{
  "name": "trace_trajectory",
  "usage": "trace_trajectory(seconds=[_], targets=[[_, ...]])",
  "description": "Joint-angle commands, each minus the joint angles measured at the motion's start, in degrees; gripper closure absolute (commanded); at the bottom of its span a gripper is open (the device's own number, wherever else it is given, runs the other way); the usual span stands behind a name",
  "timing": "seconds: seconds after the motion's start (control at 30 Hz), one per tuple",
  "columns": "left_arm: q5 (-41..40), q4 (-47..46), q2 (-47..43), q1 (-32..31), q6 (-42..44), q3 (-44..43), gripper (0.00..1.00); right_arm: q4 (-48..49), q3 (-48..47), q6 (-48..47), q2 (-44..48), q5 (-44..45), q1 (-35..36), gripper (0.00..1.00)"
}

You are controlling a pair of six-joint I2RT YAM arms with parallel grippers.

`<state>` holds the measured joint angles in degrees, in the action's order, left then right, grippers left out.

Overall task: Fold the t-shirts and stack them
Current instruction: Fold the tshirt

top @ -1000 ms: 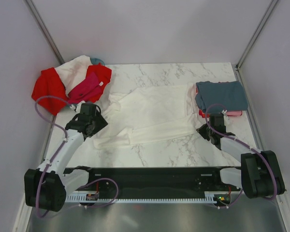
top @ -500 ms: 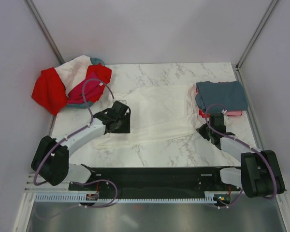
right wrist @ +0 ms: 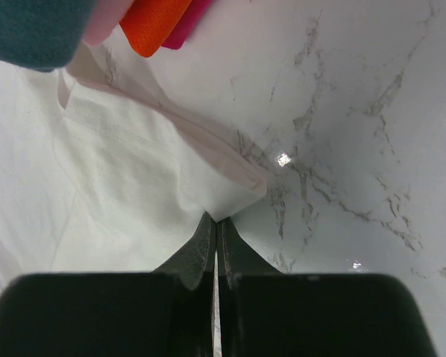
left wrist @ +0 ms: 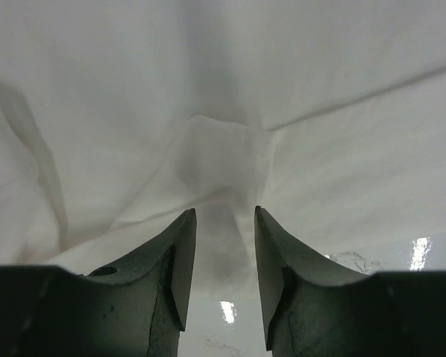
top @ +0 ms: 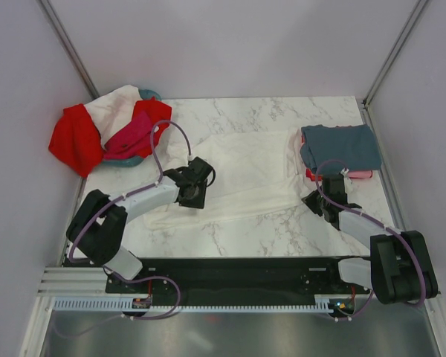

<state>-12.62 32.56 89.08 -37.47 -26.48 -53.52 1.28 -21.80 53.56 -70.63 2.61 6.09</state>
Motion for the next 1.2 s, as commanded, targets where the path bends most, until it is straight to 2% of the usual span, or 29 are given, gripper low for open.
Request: trace_trajectory(seconds=[0.0,0.07,0.13,0.17,0.23,0.27,0.33,0.37,0.4,0.6,0.7,0.8,0.93,1.1,1.13,1.17], targets=[[-2.3,0.7,0.5,-0.2,0.2,-1.1,0.55,-5.8,0.5,-1.3,-2.1,1.0,-0.2,1.00],[-2.0,0.8,0.8,-0.2,0.1,-1.1,0.53,-5.9,0.5,-1.4,-2.1,0.7,-0.1,1.00],[-2.0,1.1,1.5,-0.2,0.0,-1.0,0.57,-5.9,0.4,-1.4,-2.2,0.9,-0.2,1.00],[-2.1,1.2,1.6,-0.2,-0.1,-0.9,0.65,-5.9,0.4,-1.3,-2.2,0.9,-0.2,1.00],[-2.4,1.5,1.7,-0.1,-0.1,-1.0,0.74,-5.8,0.3,-1.4,-2.3,0.8,-0.1,1.00],[-2.6,1.5,1.6,-0.1,0.0,-1.0,0.81,-5.9,0.4,-1.4,-2.3,0.8,-0.2,1.00],[-2.7,1.5,1.5,-0.1,-0.1,-1.2,0.86,-6.1,0.4,-1.4,-2.2,0.9,-0.2,1.00],[-2.6,1.5,1.3,0.1,-0.2,-1.2,0.96,-6.0,0.4,-1.4,-2.2,0.9,-0.1,1.00],[-2.5,1.5,1.2,0.4,-0.5,-1.2,0.98,-6.0,0.4,-1.4,-2.1,0.9,-0.2,1.00],[-4.0,1.5,-3.6,4.9,-2.7,-1.1,0.98,-6.3,0.5,-1.4,-1.9,1.0,-0.1,1.00],[0.2,0.1,-7.0,11.3,-3.9,-2.3,0.98,-6.3,0.4,-1.4,-2.0,0.9,-0.1,1.00],[6.1,-3.2,-8.4,20.2,-5.2,-4.0,0.98,-6.2,0.4,-1.3,-2.1,0.8,-0.2,1.00],[3.8,-3.5,-7.2,25.9,-8.0,-8.7,0.98,-6.2,0.5,-1.1,-1.9,0.6,-0.3,1.00],[0.1,-5.9,-5.8,31.5,-13.2,-9.3,0.98,-6.3,1.2,-0.7,-0.8,0.6,-0.2,1.00],[0.0,-5.8,-5.1,32.0,-14.5,-9.3,0.94,-6.3,1.4,-0.7,-0.7,0.6,-0.2,1.00],[0.1,-5.3,-5.0,32.4,-14.7,-9.3,0.54,-6.4,1.5,-0.7,-0.4,0.6,-0.2,1.00]])
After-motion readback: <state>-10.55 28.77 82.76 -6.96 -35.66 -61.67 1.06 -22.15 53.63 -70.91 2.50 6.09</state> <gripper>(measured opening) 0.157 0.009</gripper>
